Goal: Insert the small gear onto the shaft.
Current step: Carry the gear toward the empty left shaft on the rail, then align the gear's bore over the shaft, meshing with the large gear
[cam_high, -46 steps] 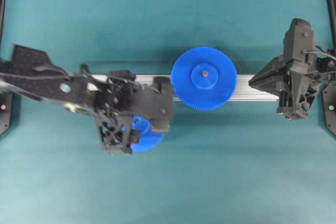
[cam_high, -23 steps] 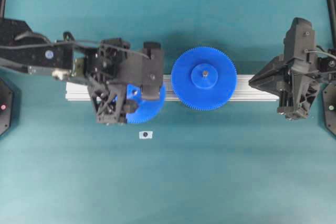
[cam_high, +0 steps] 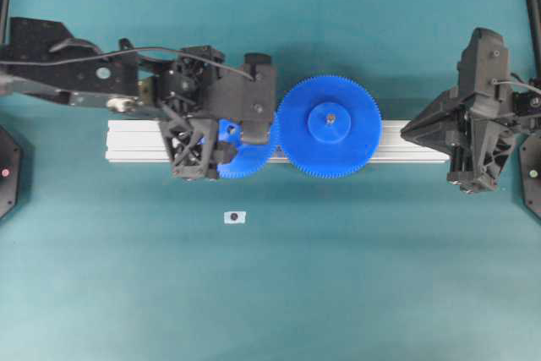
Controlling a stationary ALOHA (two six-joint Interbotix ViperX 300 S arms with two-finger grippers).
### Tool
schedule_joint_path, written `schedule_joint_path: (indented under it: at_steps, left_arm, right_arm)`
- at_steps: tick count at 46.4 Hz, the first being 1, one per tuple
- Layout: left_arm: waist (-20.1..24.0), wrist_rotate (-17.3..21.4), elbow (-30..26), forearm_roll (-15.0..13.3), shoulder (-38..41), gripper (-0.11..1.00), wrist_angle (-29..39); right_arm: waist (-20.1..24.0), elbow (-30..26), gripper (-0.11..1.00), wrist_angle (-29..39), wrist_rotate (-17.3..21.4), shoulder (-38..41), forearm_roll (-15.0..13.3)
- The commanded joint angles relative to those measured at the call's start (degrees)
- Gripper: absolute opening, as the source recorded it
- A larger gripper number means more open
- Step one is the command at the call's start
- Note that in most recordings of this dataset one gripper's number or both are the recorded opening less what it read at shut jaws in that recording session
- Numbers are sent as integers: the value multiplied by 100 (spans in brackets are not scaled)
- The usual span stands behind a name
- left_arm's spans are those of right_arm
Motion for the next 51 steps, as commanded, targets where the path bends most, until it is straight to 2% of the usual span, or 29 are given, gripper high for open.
schedule_joint_path:
  at_steps: [1,26,38,51]
  left_arm:
    - [35,18,-97,26,-26,71,-97]
    - [62,9,-141,26,229,71,-79]
    - [62,-26,-114,26,44,71,369]
    - [53,-44,-88,26,-88,71,519]
  right_arm:
    - [-9,-44,22,-26,44,-44,0]
    - [0,35,22,-18,62,-229,0]
    - [-9,53,22,-9,62,-281,0]
    - [-9,70,22,-35,62,-281,0]
